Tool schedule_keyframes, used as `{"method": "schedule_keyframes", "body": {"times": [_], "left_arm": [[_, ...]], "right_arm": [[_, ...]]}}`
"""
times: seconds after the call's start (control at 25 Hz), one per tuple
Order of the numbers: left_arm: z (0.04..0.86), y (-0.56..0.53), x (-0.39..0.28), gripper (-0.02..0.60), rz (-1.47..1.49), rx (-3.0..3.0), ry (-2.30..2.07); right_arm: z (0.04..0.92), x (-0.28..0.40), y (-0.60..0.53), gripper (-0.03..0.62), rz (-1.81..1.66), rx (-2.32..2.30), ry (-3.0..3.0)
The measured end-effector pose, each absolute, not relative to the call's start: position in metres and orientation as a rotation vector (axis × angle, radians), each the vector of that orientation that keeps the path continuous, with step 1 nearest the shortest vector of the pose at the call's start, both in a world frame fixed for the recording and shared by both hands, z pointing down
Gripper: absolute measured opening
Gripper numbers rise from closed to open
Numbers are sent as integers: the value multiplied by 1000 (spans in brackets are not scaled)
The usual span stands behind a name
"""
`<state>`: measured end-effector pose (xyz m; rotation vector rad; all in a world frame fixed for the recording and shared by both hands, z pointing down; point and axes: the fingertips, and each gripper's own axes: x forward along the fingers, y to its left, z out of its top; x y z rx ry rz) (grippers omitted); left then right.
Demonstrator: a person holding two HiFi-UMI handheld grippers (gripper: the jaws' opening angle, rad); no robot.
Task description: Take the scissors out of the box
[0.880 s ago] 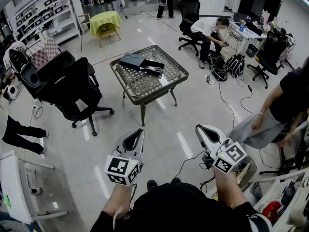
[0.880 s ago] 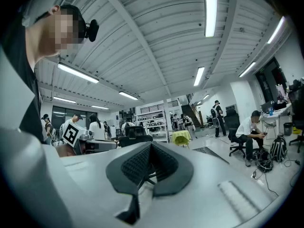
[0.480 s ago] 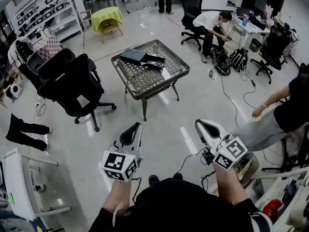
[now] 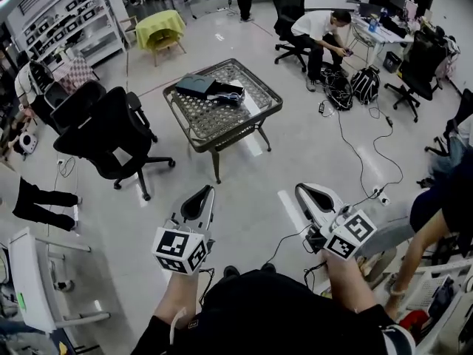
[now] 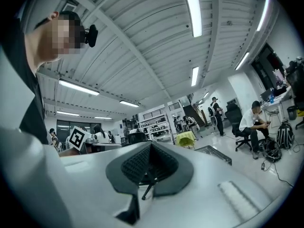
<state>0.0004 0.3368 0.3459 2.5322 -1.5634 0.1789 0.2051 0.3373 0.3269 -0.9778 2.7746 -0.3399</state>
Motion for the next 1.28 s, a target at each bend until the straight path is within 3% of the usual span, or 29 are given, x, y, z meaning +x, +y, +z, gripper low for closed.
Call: {"method": "schedule_keyframes", "body": {"times": [0.8, 1.28], "left_arm": [[373, 287, 16, 29, 157, 2494, -1538], [386, 176, -42, 29, 152, 2491, -1490]], "right_arm": [[364, 228, 286, 11, -495, -992, 2765], [371, 167, 185, 11, -532, -1036, 2796]]}}
